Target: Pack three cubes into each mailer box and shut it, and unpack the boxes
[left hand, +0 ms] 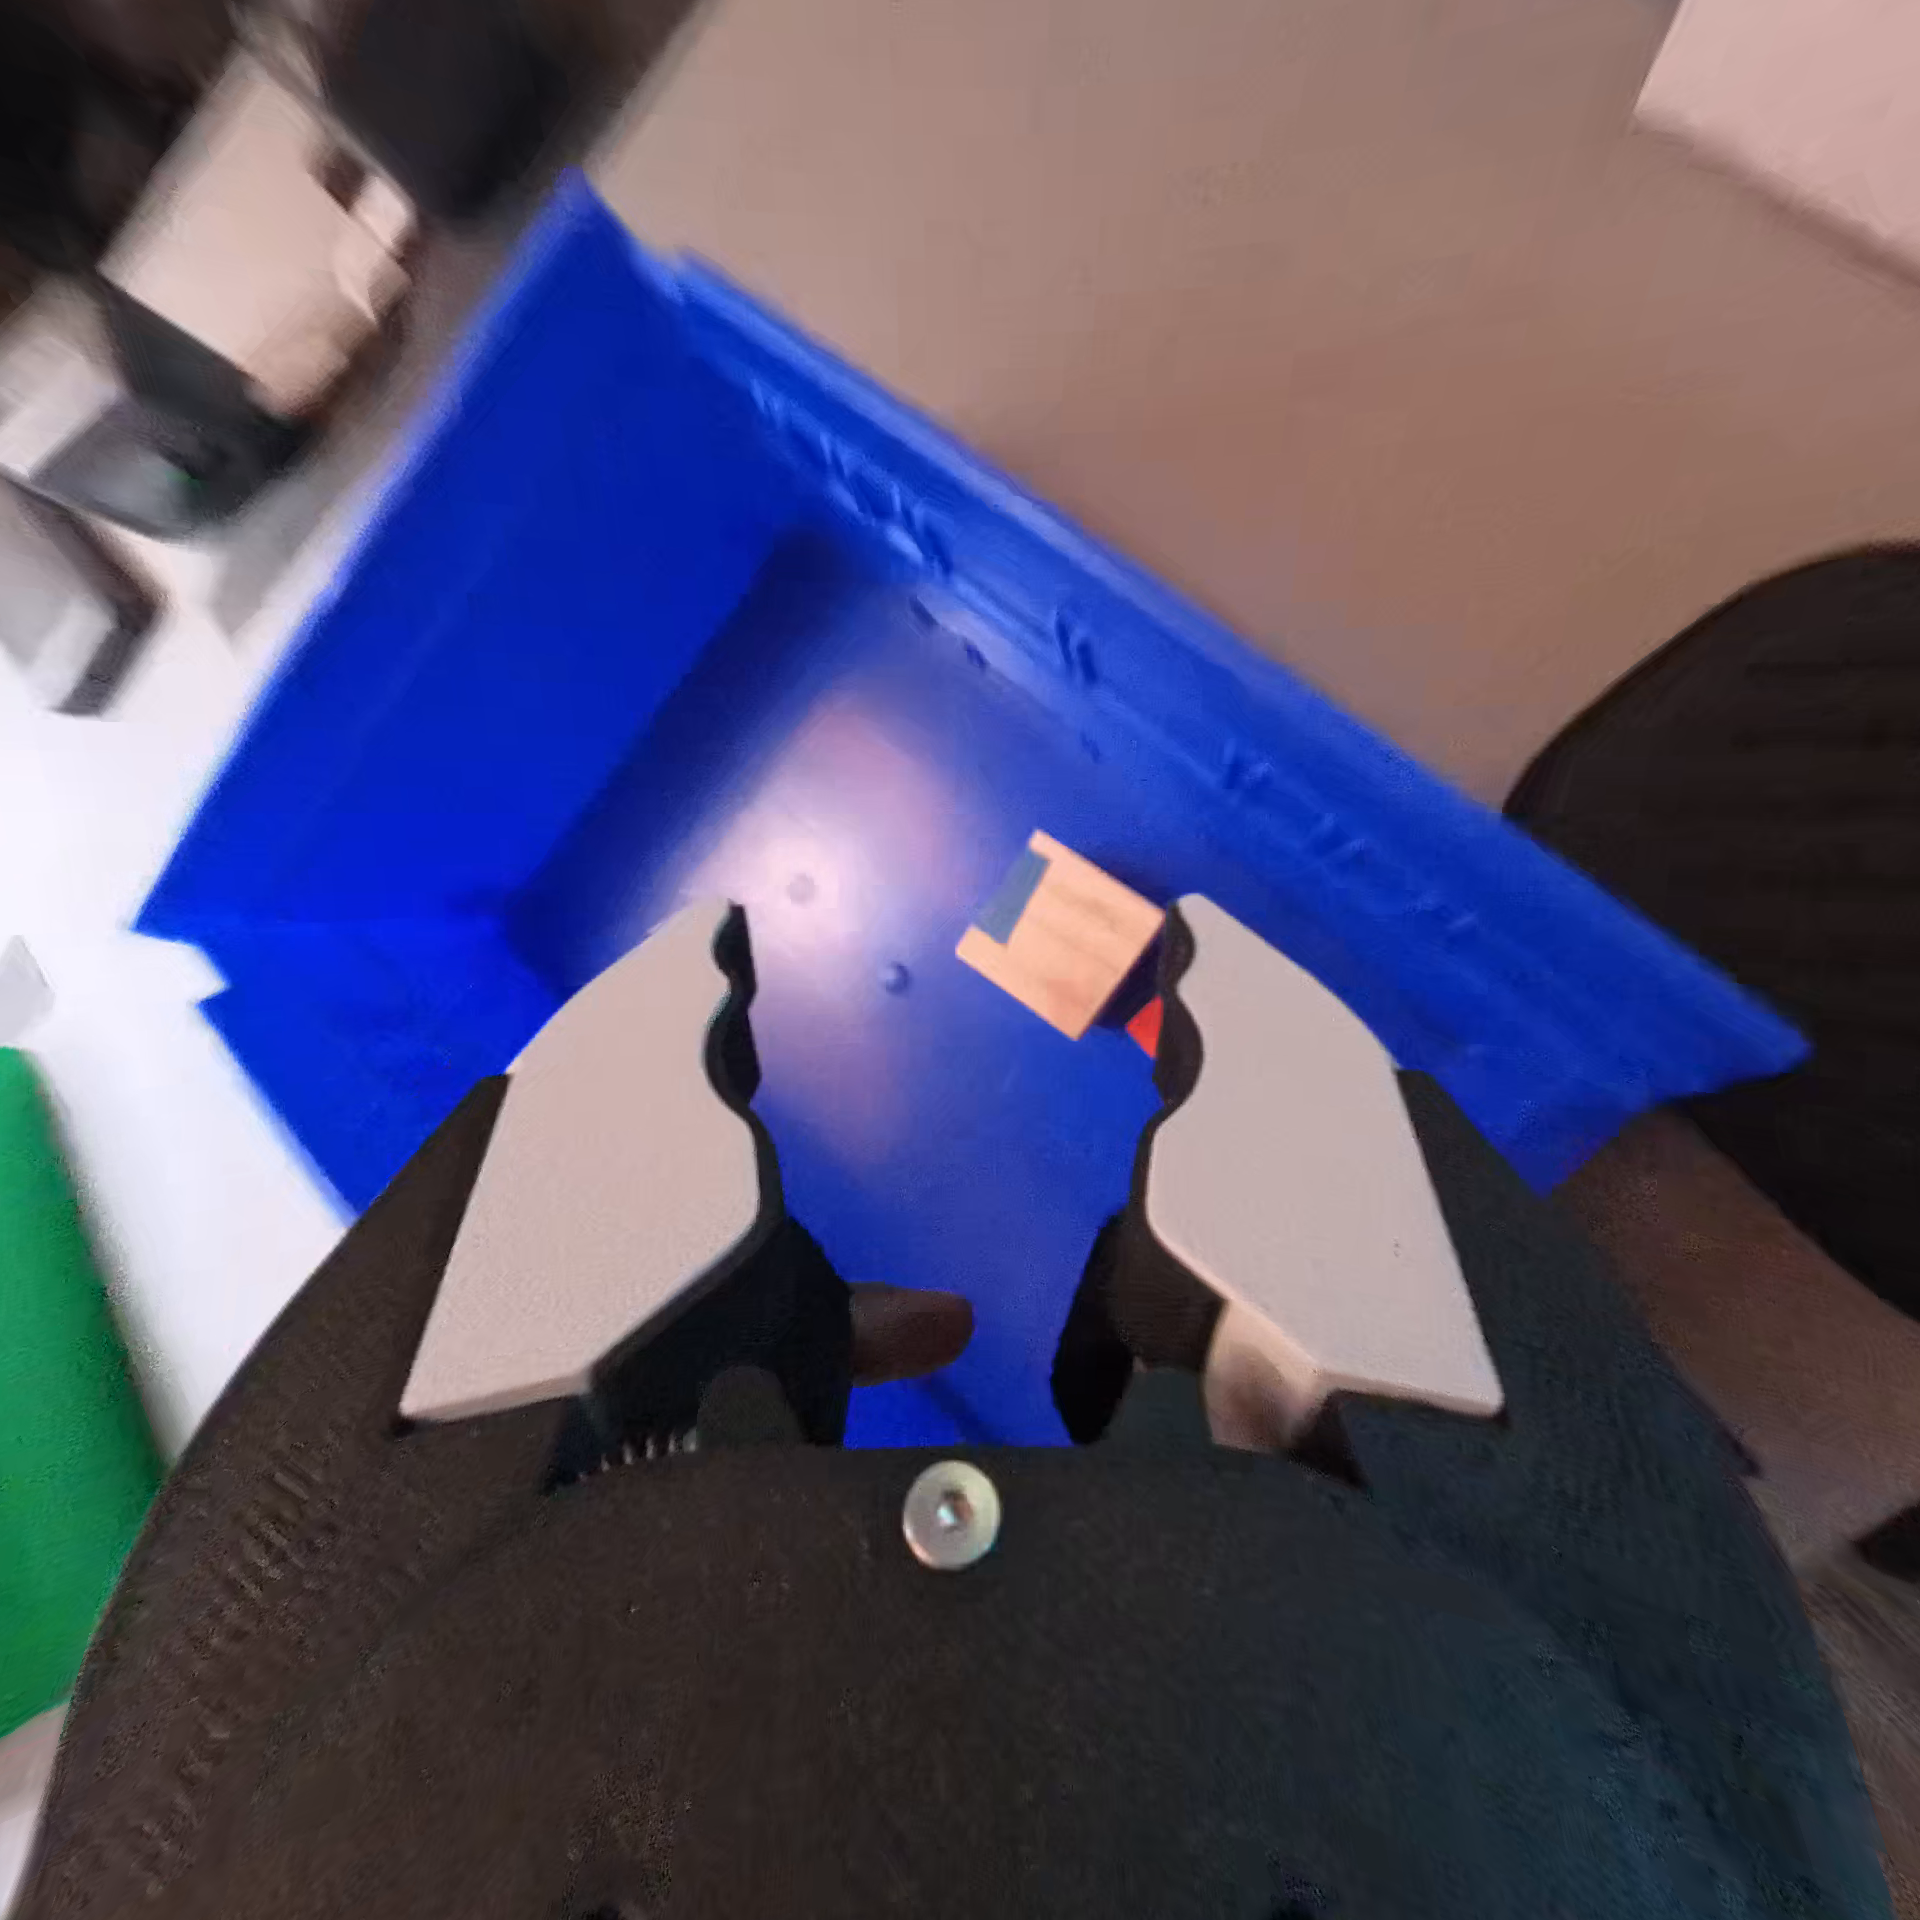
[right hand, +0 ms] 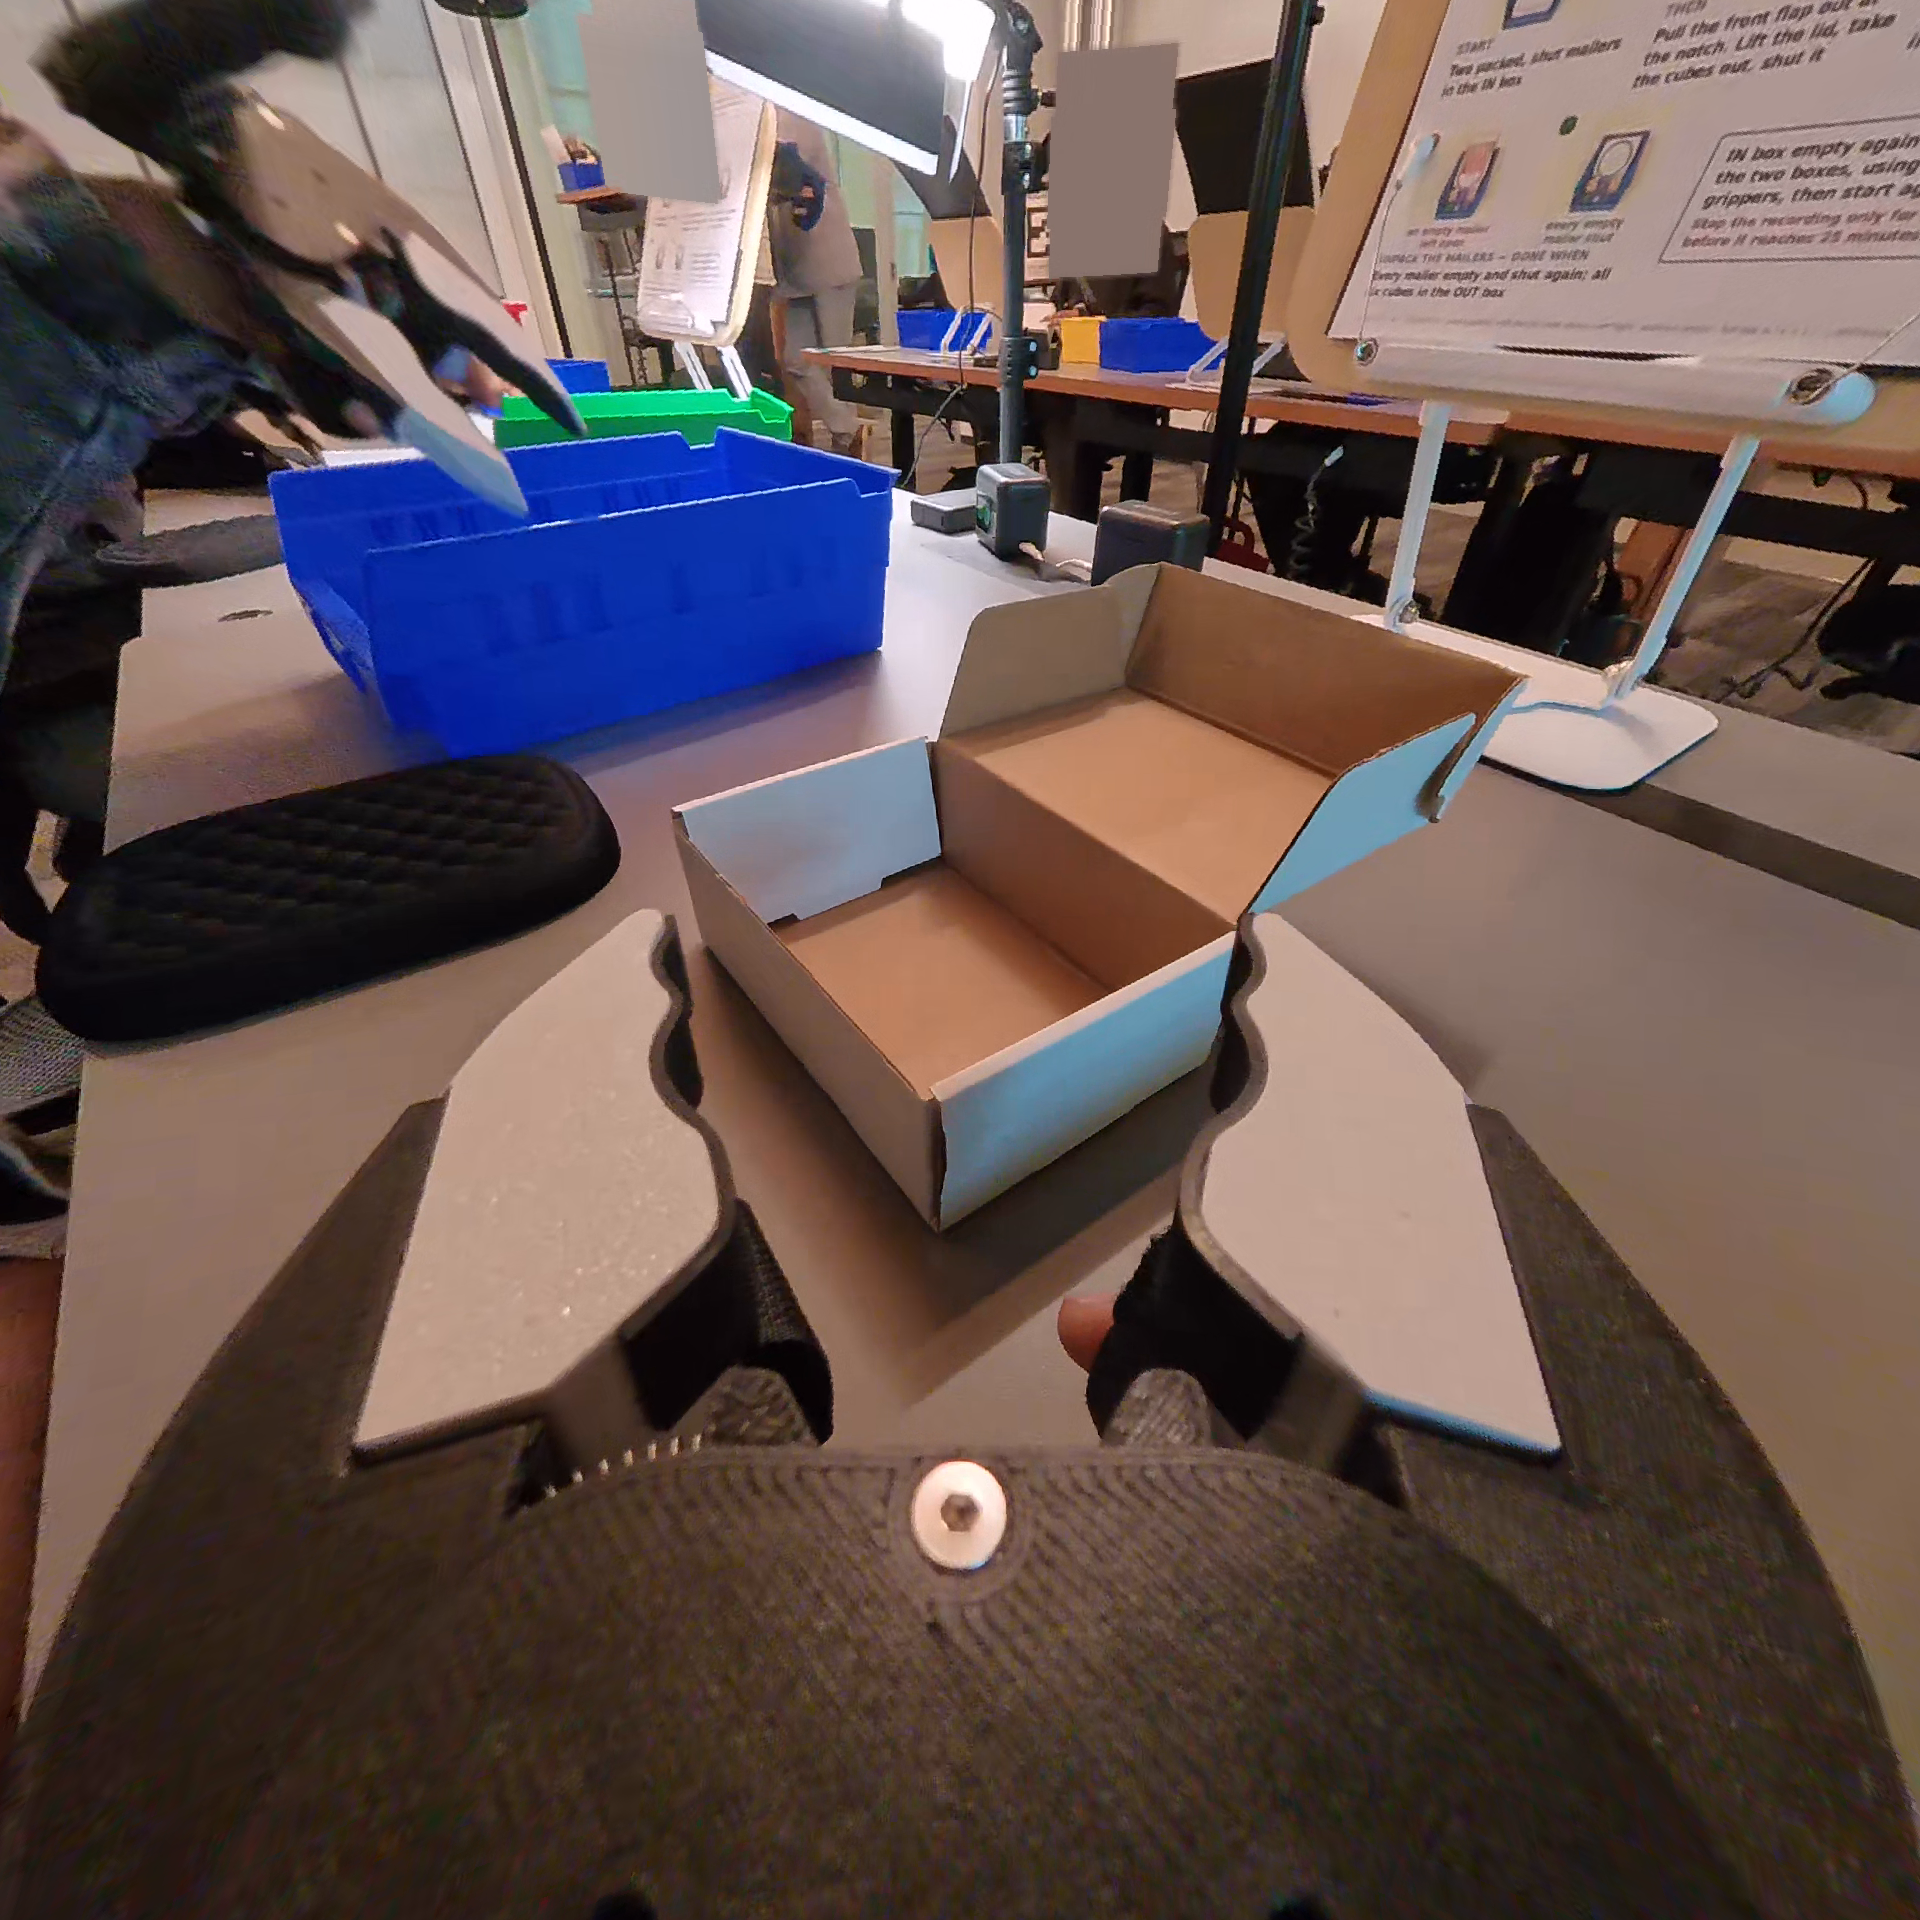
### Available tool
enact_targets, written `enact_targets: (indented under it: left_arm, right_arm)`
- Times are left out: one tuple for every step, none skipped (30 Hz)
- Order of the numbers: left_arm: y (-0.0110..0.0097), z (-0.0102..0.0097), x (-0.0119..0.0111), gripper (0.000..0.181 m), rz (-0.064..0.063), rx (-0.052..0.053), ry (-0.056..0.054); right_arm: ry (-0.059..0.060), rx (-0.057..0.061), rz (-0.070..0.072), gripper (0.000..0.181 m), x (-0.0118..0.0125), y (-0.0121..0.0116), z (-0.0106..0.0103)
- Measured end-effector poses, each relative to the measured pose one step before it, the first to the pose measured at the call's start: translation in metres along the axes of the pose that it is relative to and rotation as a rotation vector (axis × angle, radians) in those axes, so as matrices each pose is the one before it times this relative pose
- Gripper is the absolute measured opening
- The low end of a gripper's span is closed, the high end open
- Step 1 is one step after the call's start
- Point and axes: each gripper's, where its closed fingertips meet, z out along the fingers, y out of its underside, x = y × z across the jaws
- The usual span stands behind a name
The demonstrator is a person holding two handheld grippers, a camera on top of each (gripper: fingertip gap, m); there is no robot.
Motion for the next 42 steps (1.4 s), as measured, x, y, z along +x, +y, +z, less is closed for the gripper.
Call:
enact_targets:
  left_arm:
    - [0.00953, 0.01008, 0.00236, 0.077, -0.0111, -0.0392, 0.0730]
    - [0.00619, 0.00844, 0.00385, 0.077, 0.0083, -0.0210, 0.0674]
    - [0.00540, 0.00666, 0.00223, 0.077, 0.0246, -0.0196, 0.0392]
    - [0.00466, 0.00508, 0.00040, 0.077, 0.0318, -0.0238, 0.0150]
    - [0.00338, 0.00401, 0.00001, 0.077, 0.0303, -0.0223, 0.0066]
    - [0.00229, 0.00359, 0.00025, 0.077, 0.0245, -0.0196, 0.0099]
    - [0.00121, 0.00371, 0.00015, 0.077, 0.0211, -0.0132, 0.0142]
    - [0.00153, 0.00383, 0.00005, 0.077, 0.0247, -0.0111, 0.0177]
    - [0.00089, 0.00424, 0.00057, 0.077, 0.0252, -0.0013, 0.0217]
    - [0.00018, 0.00439, 0.00028, 0.077, 0.0190, 0.0065, 0.0189]
    - [0.00043, 0.00423, 0.00076, 0.077, 0.0121, 0.0039, 0.0194]
    - [0.00052, 0.00365, 0.00104, 0.077, 0.0047, 0.0035, 0.0200]
    - [-0.00396, 0.00151, 0.00156, 0.074, -0.0095, 0.0313, 0.0245]
    - [-0.00367, 0.00108, 0.00039, 0.070, -0.0058, 0.0310, 0.0130]
    - [-0.00082, 0.00152, 0.00020, 0.067, 0.0023, 0.0125, 0.0078]
    - [0.00242, 0.00222, 0.00006, 0.062, 0.0040, -0.0078, 0.0051]
    - [0.00412, 0.00238, 0.00174, 0.056, -0.0045, -0.0191, 0.0170]
    - [0.00234, 0.00203, 0.00344, 0.050, -0.0172, -0.0109, 0.0299]
    - [0.00110, 0.00108, 0.00029, 0.050, -0.0131, -0.0018, 0.0076]
    - [-0.00023, -0.00024, -0.00085, 0.049, -0.0056, 0.0086, -0.0057]
    - [0.00093, -0.00101, -0.00346, 0.049, -0.0002, 0.0007, -0.0267]
    - [-0.00027, -0.00235, -0.00688, 0.049, -0.0037, 0.0110, -0.0532]
    - [-0.00223, -0.00388, -0.00797, 0.049, -0.0100, 0.0267, -0.0610]
    - [-0.00453, -0.00533, -0.00743, 0.049, -0.0233, 0.0408, -0.0557]
    - [-0.00757, -0.00677, -0.00683, 0.049, -0.0329, 0.0587, -0.0516]
    - [-0.01054, -0.00785, -0.00607, 0.049, -0.0336, 0.0761, -0.0500]
    - [-0.01282, -0.00857, -0.00489, 0.049, -0.0279, 0.0863, -0.0457]
    - [-0.01438, -0.00870, -0.00422, 0.049, -0.0252, 0.0899, -0.0492]
    - [-0.01567, -0.00832, -0.00326, 0.049, -0.0240, 0.0923, -0.0501]
    - [-0.01676, -0.00774, -0.00047, 0.049, -0.0281, 0.0928, -0.0364]
    - [-0.01756, -0.00666, 0.00335, 0.049, -0.0339, 0.0938, -0.0159]
    - [-0.01882, -0.00544, 0.00620, 0.048, -0.0358, 0.1008, -0.0055]
    - [-0.01875, -0.00400, 0.00781, 0.048, -0.0401, 0.1025, -0.0015]
    - [-0.01748, -0.00239, 0.00973, 0.048, -0.0420, 0.1012, 0.0056]
    - [-0.01595, -0.00080, 0.01166, 0.048, -0.0312, 0.1011, 0.0151]
    - [-0.01276, 0.00038, 0.01065, 0.048, -0.0245, 0.0921, 0.0071]
    - [-0.00833, 0.00168, 0.00901, 0.048, -0.0290, 0.0710, -0.0014]
    - [-0.00431, 0.00293, 0.01133, 0.047, -0.0403, 0.0514, 0.0199]
    - [-0.00217, 0.00368, 0.01301, 0.047, -0.0589, 0.0424, 0.0360]
    - [-0.00142, 0.00427, 0.01243, 0.047, -0.0815, 0.0439, 0.0357]
    - [-0.00010, 0.00463, 0.01374, 0.047, -0.0998, 0.0430, 0.0485]
    - [0.00136, 0.00497, 0.01572, 0.047, -0.1078, 0.0384, 0.0660]
  right_arm:
    - [0.0020, 0.0019, -0.0004, 0.098, 0.00021, -0.00021, -0.00021]
    - [0.0017, 0.0007, 0.0029, 0.098, 0.00059, 0.00003, -0.00005]
    - [0.0011, 0.0009, 0.0051, 0.097, 0.00060, 0.00001, -0.00016]
    - [0.0007, 0.0019, 0.0054, 0.097, 0.00066, -0.00022, -0.00015]
    - [0.0004, 0.0019, 0.0046, 0.097, 0.00045, -0.00022, -0.00013]
    - [-0.0012, 0.0009, 0.0029, 0.097, 0.00020, -0.00011, -0.00005]
    - [-0.0022, -0.0001, 0.0003, 0.097, -0.00021, 0.00011, 0.00003]
    - [-0.0015, -0.0009, -0.0022, 0.097, -0.00039, 0.00001, 0.00001]
    - [-0.0018, -0.0011, -0.0045, 0.096, -0.00062, 0.00014, 0.00009]
    - [-0.0015, -0.0016, -0.0054, 0.096, -0.00073, 0.00019, 0.00009]
    - [0.0004, -0.0020, -0.0048, 0.096, -0.00046, 0.00032, 0.00020]
    - [0.0013, -0.0017, -0.0032, 0.096, -0.00011, 0.00010, 0.00011]
    - [0.0004, -0.0008, -0.0010, 0.096, -0.00004, 0.00008, 0.00010]
    - [-0.0001, 0.0006, 0.0009, 0.096, 0.00008, -0.00006, -0.00011]
    - [0.0002, 0.0013, 0.0021, 0.096, 0.00016, -0.00014, -0.00012]
    - [-0.0008, 0.0011, 0.0020, 0.095, 0.00014, -0.00012, -0.00010]
    - [-0.0003, 0.0010, 0.0007, 0.095, 0.00007, -0.00012, -0.00008]
    - [0.0013, 0.0010, -0.0005, 0.095, 0.00005, -0.00020, -0.00010]
    - [0.0011, 0.0004, -0.0010, 0.095, 0.00002, -0.00005, -0.00004]
    - [-0.0001, -0.0003, -0.0005, 0.095, -0.00001, 0.00003, 0.00007]
    - [0.0006, -0.0006, -0.0001, 0.095, 0.00005, 0.00007, 0.00005]
    - [0.0005, -0.0002, -0.0005, 0.095, -0.00003, 0.00002, 0.00005]
    - [-0.0003, 0.0004, -0.0009, 0.095, -0.00004, -0.00004, -0.00010]
    - [0.0000, 0.0007, -0.0008, 0.095, -0.00012, -0.00018, -0.00003]
    - [-0.0003, -0.0002, -0.0007, 0.095, -0.00012, 0.00002, 0.00005]
    - [-0.0003, -0.0010, -0.0006, 0.094, -0.00007, 0.00021, 0.00012]
    - [-0.0010, -0.0008, -0.0014, 0.094, -0.00028, 0.00010, 0.00006]
    - [-0.0013, -0.0006, -0.0020, 0.094, -0.00029, 0.00006, 0.00008]
    - [-0.0009, -0.0006, -0.0023, 0.093, -0.00031, 0.00016, 0.00006]
    - [-0.0028, 0.0003, -0.0033, 0.093, -0.00058, -0.00004, 0.00007]
    - [-0.0014, 0.0013, -0.0040, 0.092, -0.00050, -0.00017, -0.00001]
    - [0.0021, 0.0021, -0.0046, 0.092, 0.00003, -0.00026, -0.00005]
    - [0.0024, 0.0026, -0.0048, 0.092, 0.00013, -0.00032, -0.00011]
    - [0.0006, 0.0026, -0.0044, 0.092, -0.00014, -0.00032, -0.00011]
    - [-0.0009, 0.0038, -0.0055, 0.093, -0.00035, -0.00048, -0.00006]
    - [-0.0028, 0.0038, -0.0067, 0.093, -0.00071, -0.00048, -0.00013]
    - [-0.0079, 0.0035, -0.0096, 0.093, -0.00151, -0.00057, -0.00007]
    - [-0.0091, 0.0039, -0.0127, 0.093, -0.00209, -0.00047, -0.00001]
    - [-0.0049, 0.0034, -0.0168, 0.093, -0.00163, -0.00057, 0.00015]
    - [-0.0033, 0.0026, -0.0209, 0.093, -0.00169, -0.00047, 0.00024]
    - [-0.0070, 0.0015, -0.0236, 0.094, -0.00245, -0.00034, 0.00034]
    - [-0.0066, 0.0025, -0.0279, 0.095, -0.00250, -0.00061, 0.00041]
